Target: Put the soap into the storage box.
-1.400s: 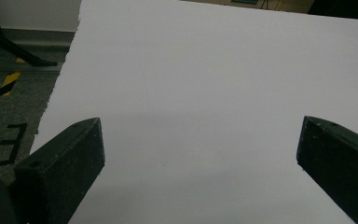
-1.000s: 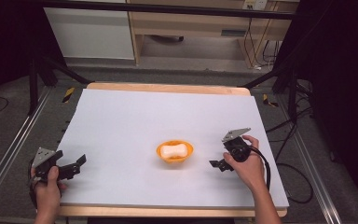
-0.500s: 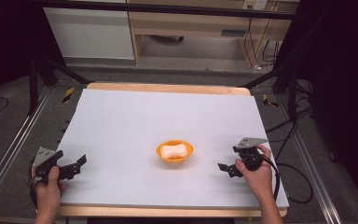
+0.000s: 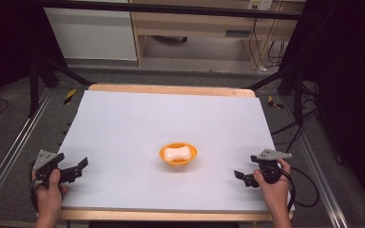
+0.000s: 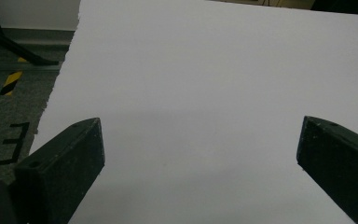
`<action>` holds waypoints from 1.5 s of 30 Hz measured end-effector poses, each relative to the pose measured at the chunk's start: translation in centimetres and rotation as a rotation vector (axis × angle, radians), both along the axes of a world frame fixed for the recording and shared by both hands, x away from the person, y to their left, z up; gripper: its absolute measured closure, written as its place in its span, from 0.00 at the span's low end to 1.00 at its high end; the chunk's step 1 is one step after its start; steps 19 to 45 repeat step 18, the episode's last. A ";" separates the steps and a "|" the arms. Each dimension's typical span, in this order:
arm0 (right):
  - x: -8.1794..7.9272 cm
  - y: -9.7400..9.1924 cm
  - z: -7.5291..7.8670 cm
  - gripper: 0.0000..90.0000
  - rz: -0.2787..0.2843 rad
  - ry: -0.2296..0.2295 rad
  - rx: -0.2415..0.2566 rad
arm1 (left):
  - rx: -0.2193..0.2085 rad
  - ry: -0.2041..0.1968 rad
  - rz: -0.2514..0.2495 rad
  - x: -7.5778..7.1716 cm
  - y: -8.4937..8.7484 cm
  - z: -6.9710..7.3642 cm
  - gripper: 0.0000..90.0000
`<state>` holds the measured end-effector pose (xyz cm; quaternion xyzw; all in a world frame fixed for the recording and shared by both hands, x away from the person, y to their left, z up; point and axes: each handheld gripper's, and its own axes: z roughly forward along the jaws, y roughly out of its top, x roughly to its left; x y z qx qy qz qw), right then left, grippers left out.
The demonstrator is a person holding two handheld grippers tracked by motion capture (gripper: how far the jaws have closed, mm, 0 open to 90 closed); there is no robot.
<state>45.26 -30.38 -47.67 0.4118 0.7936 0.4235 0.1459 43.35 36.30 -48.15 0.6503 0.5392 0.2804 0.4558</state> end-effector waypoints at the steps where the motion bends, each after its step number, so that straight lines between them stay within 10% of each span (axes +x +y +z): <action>1: -0.1 -0.3 -0.1 0.01 -0.004 0.000 0.003 | 0.000 0.000 0.000 0.0 0.0 0.0 0.00; 9: -1.8 -2.7 -0.7 0.01 -0.061 -0.073 0.064 | -0.001 0.002 0.002 0.0 0.1 0.0 0.00; 45: -1.6 -2.2 -0.8 0.01 -0.083 -0.052 0.012 | -0.002 -0.003 0.020 -0.1 0.1 0.0 0.00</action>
